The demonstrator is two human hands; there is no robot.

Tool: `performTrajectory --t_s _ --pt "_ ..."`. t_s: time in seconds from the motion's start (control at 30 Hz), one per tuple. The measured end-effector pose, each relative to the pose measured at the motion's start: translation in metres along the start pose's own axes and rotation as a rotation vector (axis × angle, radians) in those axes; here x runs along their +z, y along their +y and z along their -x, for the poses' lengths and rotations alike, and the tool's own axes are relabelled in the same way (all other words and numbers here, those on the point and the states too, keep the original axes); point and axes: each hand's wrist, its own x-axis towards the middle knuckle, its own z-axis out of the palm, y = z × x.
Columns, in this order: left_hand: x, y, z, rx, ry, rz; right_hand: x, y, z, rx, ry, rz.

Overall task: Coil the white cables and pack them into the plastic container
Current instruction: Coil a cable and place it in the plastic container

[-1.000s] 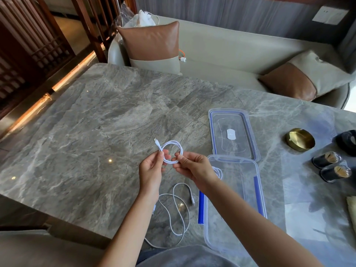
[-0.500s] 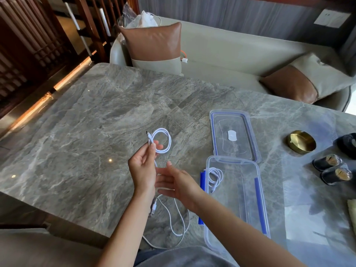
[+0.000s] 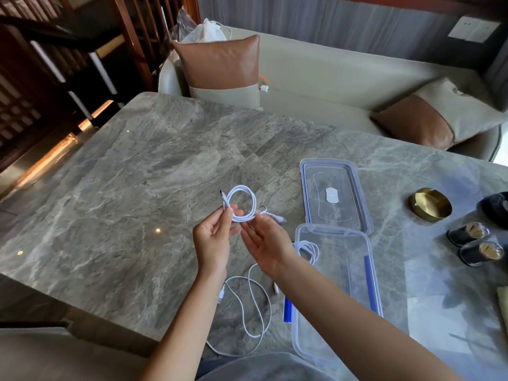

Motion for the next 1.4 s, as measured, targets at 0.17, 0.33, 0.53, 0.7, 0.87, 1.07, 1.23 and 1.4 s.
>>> performTrajectory --t_s 0.17,0.33,0.53,0.7,0.87,1.07,1.23,1.4 --pt "-0.011 0.000 -0.003 -0.087 -0.089 -0.050 -0.007 -0.017 -0.003 -0.151 -0.032 0.315" --pt "-0.026 0.001 -0.009 -0.175 -0.247 -0.191 -0.014 -0.032 0.000 -0.269 -0.106 0.733" --pt "-0.041 0.003 -0.018 -0.235 -0.399 -0.327 -0.023 -0.034 -0.001 -0.324 -0.272 1.056" --pt "-0.043 0.006 -0.021 -0.200 -0.464 -0.406 -0.029 -0.032 -0.006 -0.277 -0.288 0.976" --pt "-0.039 0.004 -0.021 -0.090 -0.386 -0.396 -0.030 -0.036 -0.007 -0.249 -0.292 0.923" --pt "-0.043 0.004 -0.023 -0.083 -0.376 -0.285 -0.036 -0.043 -0.005 -0.156 -0.331 0.830" --pt "-0.041 0.005 -0.034 0.037 -0.400 -0.416 -0.038 -0.042 -0.004 -0.071 -0.413 0.861" --pt "-0.031 0.005 -0.049 0.081 -0.651 -0.610 -0.040 -0.042 -0.006 -0.022 -0.466 0.842"
